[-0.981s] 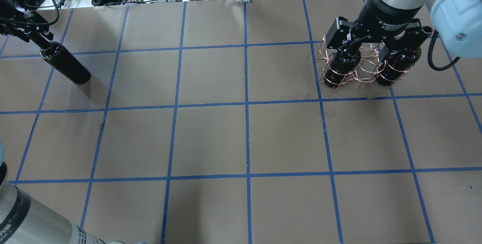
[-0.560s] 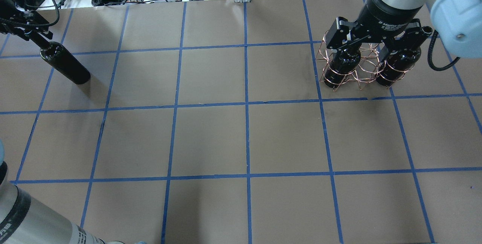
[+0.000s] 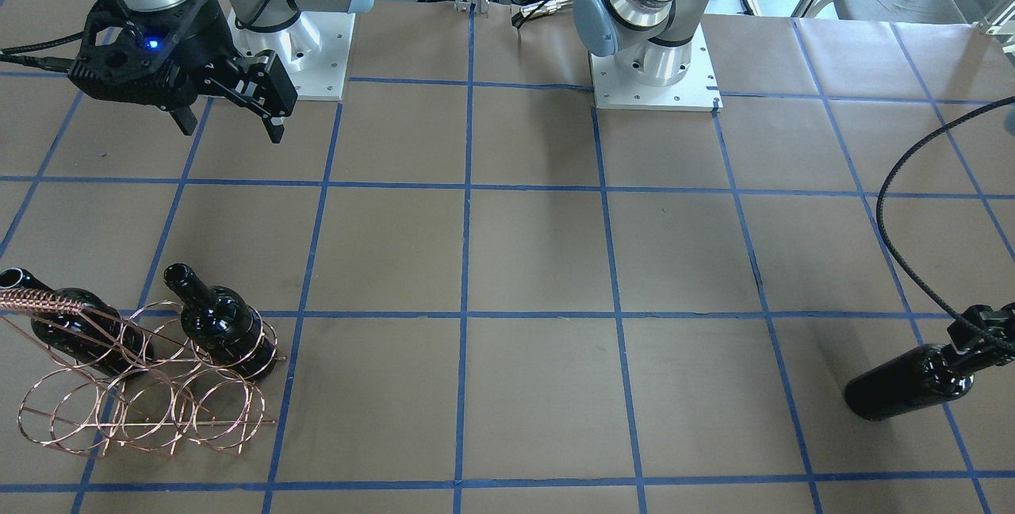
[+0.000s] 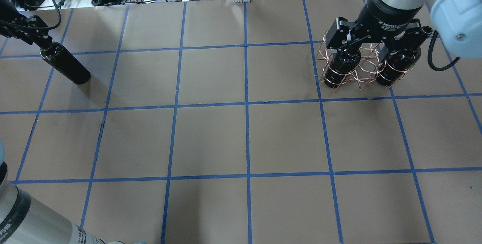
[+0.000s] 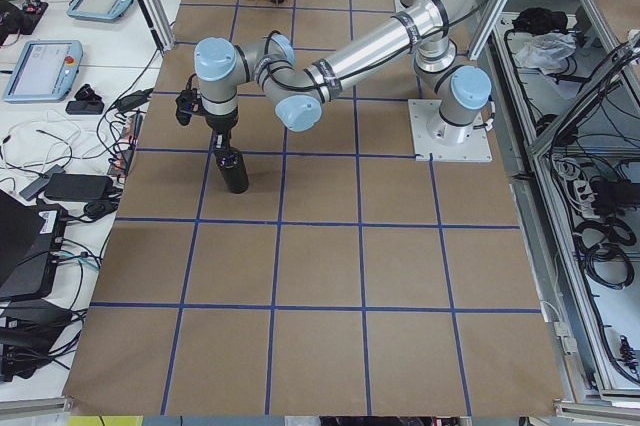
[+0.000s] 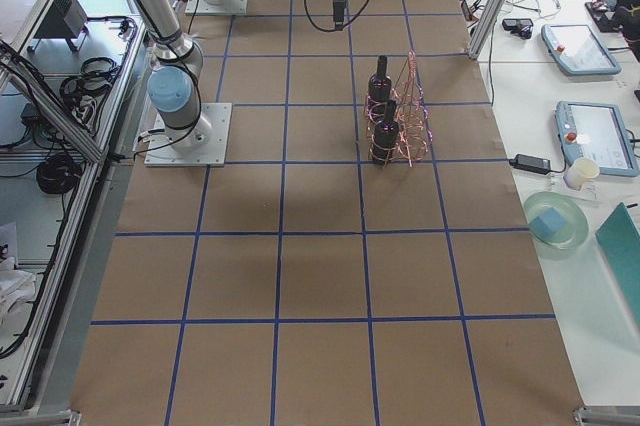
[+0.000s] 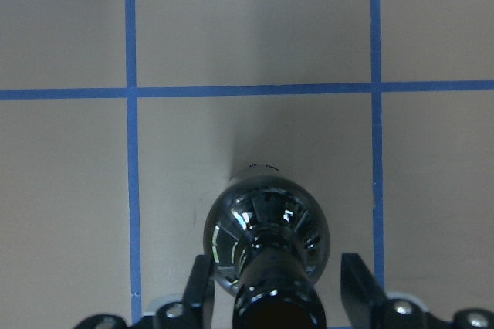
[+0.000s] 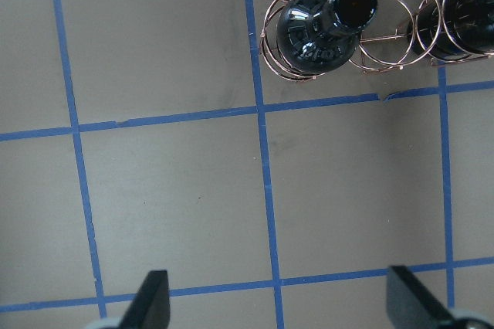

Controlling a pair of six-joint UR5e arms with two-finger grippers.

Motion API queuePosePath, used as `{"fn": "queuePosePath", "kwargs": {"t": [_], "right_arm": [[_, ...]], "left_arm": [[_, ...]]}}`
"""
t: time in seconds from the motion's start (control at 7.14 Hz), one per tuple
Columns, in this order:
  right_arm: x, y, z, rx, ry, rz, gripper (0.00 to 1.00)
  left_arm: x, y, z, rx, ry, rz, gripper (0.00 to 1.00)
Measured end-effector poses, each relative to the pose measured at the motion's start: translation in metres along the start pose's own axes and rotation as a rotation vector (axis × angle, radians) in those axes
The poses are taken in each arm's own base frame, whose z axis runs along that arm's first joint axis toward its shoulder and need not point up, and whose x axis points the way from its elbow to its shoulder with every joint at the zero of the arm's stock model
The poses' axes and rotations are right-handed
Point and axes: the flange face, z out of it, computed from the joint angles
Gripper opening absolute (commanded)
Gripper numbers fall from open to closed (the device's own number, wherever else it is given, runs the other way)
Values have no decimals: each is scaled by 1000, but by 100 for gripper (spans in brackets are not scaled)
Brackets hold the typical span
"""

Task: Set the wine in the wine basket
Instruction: 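Close the left gripper on the bottle neck, then lift the bottle by its neck and swing it upright toward the table center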

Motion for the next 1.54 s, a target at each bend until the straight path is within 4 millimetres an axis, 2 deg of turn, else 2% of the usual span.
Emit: {"fn": "queuePosePath", "kwargs": {"t": [0.56, 0.7, 0.84, 0.98, 1.12, 1.54], "right_arm": [[0, 0, 1, -1, 1, 0, 100], [0, 0, 1, -1, 1, 0, 100], [0, 0, 1, -2, 1, 0, 100], [0, 0, 1, -2, 1, 0, 100], [0, 0, 1, -2, 1, 0, 100], [0, 0, 2, -3, 1, -1, 100]], "left_arm": [[1, 1, -6, 5, -6, 22, 0], [5, 2, -14, 11, -9, 28, 0], [20, 2, -26, 15, -9, 22, 0], [47, 2, -37, 14, -5, -2, 0], [84, 3, -44, 11, 1, -35, 0], [213, 15, -57, 16, 30, -143, 0]]}}
